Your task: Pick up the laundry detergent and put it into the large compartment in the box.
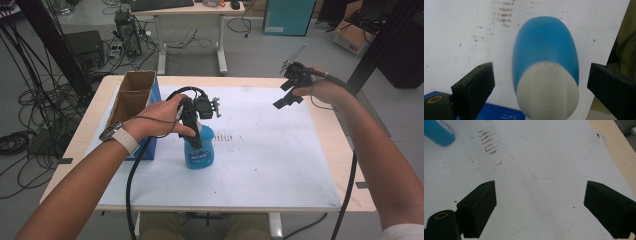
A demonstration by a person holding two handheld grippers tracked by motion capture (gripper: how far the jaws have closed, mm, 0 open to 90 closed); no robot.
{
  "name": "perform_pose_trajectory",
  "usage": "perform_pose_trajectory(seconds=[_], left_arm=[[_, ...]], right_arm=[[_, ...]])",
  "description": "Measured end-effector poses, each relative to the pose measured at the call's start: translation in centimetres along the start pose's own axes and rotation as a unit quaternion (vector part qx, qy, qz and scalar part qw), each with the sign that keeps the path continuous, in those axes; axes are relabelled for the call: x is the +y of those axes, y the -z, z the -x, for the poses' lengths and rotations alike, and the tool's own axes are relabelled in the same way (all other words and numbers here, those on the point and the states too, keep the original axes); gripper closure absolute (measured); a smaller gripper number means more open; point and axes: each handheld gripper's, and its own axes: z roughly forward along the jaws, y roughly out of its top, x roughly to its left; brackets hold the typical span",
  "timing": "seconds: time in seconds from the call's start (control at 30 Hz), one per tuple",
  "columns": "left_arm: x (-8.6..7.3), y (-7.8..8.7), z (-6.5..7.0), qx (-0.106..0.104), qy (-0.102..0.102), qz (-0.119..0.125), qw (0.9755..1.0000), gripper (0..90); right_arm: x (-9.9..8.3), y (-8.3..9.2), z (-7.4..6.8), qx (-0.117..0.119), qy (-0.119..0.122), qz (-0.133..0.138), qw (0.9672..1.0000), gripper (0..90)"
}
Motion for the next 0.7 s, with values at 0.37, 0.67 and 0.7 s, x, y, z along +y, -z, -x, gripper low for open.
perform_pose_trajectory(seconds=[0.37,0.67,0.7], left_arm=[[-0.01,-0.11,-0.16,-0.001,0.001,-0.001,1.0,8.0],[0.0,-0.15,-0.21,-0.003,-0.001,0.0,1.0,8.2],[0.03,-0.17,-0.16,-0.002,0.0,0.0,1.0,8.2]], right_arm=[[-0.04,0.09,0.04,0.0,-0.001,-0.001,1.0,11.0],[0.03,-0.03,0.08,0.001,0.0,-0.001,1.0,11.0],[0.03,-0.04,0.09,0.001,0.0,-0.001,1.0,11.0]])
